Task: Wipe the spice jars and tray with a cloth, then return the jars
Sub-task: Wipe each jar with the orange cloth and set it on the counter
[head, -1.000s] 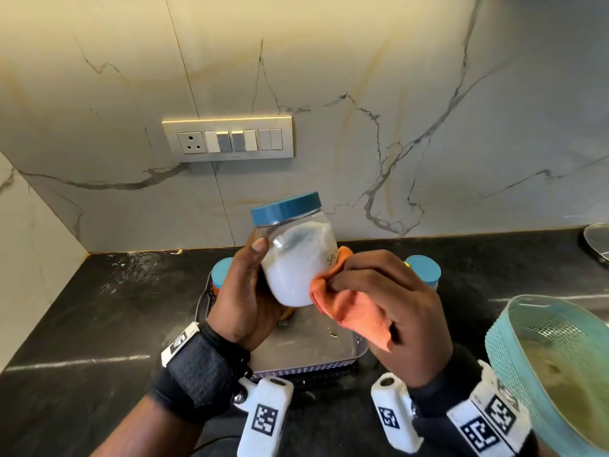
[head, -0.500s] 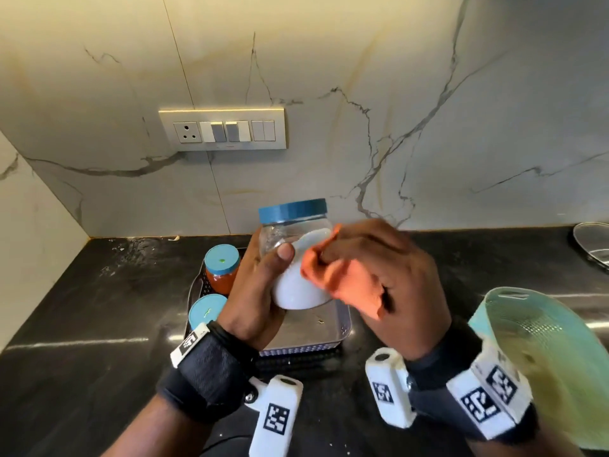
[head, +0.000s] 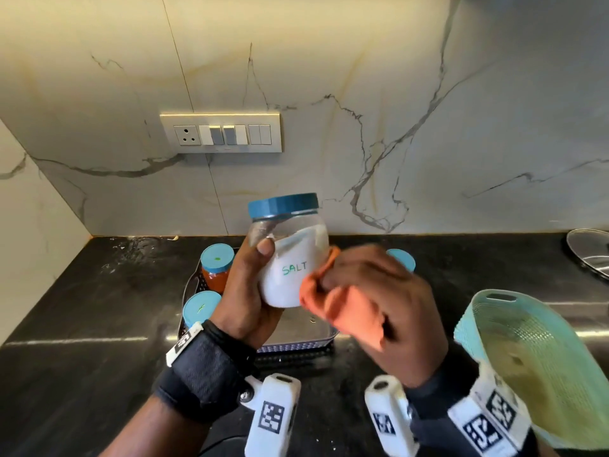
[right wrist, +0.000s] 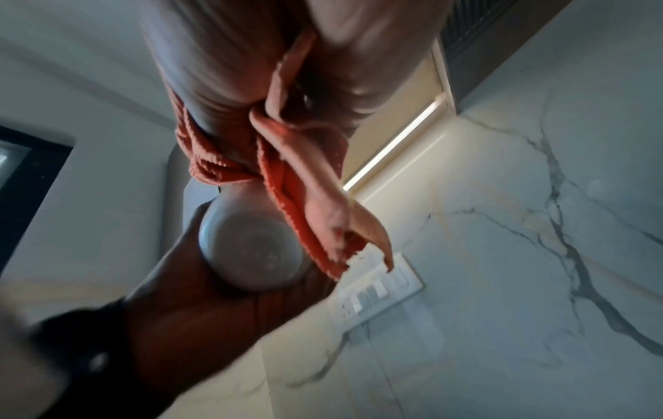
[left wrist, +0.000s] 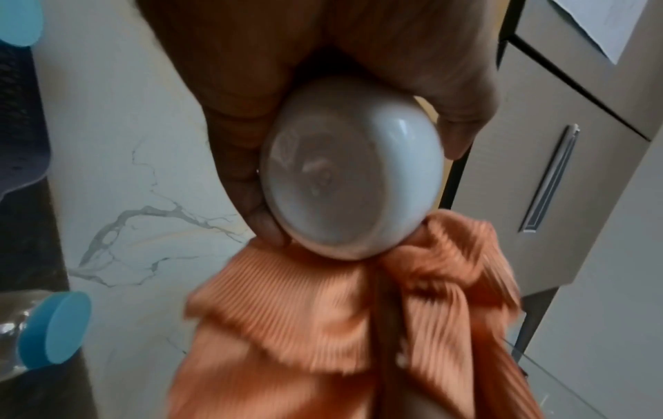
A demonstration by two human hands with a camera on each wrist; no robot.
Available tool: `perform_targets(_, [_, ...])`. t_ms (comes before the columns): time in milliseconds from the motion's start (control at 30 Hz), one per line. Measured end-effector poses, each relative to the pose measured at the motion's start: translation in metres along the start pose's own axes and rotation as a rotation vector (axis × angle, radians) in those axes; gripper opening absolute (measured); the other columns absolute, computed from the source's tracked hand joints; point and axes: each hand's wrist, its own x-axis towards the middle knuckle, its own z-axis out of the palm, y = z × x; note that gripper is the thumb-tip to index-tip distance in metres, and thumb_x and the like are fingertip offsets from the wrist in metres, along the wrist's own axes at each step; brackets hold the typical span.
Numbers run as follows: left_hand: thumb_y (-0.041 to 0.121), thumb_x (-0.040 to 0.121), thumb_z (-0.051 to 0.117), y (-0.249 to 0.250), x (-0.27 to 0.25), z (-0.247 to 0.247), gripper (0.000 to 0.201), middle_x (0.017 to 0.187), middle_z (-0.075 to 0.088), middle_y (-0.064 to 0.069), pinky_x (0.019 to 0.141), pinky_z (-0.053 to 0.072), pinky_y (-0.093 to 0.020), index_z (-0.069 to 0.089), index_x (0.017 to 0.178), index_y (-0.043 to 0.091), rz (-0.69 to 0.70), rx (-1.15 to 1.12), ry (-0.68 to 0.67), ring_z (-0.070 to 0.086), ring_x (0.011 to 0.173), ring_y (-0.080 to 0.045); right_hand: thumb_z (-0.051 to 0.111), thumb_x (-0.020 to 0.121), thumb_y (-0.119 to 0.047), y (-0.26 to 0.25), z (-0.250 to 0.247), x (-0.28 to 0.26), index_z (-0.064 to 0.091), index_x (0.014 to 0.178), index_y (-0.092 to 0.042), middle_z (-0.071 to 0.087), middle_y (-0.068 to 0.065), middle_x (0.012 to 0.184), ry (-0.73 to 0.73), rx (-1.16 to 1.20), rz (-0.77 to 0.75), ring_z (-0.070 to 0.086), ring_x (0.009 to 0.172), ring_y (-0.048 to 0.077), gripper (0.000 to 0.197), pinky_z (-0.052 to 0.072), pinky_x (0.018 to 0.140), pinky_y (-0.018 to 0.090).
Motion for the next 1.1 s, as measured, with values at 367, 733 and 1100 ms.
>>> perform_targets(367, [0.043,0.081,0.079,-0.005,0.0,0.009,0.081,0.131,0.063,-0.021,0.085,0.059,-0.044,0.042,0.142,0.005,0.021,0.144,-0.005,0.066,0.113,-0.032,0.085,0.079,-0.013,0.007,-0.01,0.014,0.075,0.096,-0.008,0.066,0.007,0.102,0.085,-0.108,-0.01,0.066,0.095,0.019,0.02,0.053,0.082,0.033])
perform_targets(733, [0.051,0.068,0.085,-0.014,0.003,0.008,0.083,0.128,0.064,-0.023,0.091,0.057,-0.049,0.057,0.133,0.008,0.05,0.089,0.055,0.066,0.112,-0.034,0.074,0.084,-0.022,0.004,-0.009,0.01,0.075,0.096,-0.012,0.067,0.002,0.102,0.021,-0.054,0.02,0.064,0.094,0.011,0.017,0.049,0.083,0.018])
perform_targets(1100, [0.054,0.057,0.087,-0.016,0.0,0.027,0.108,0.129,0.063,-0.025,0.088,0.056,-0.049,0.047,0.142,0.0,0.008,0.081,0.013,0.064,0.112,-0.036,0.075,0.081,-0.014,0.019,-0.029,0.029,0.073,0.093,-0.003,0.068,0.008,0.099,0.167,0.085,0.021,0.065,0.095,0.017,0.017,0.052,0.083,0.026])
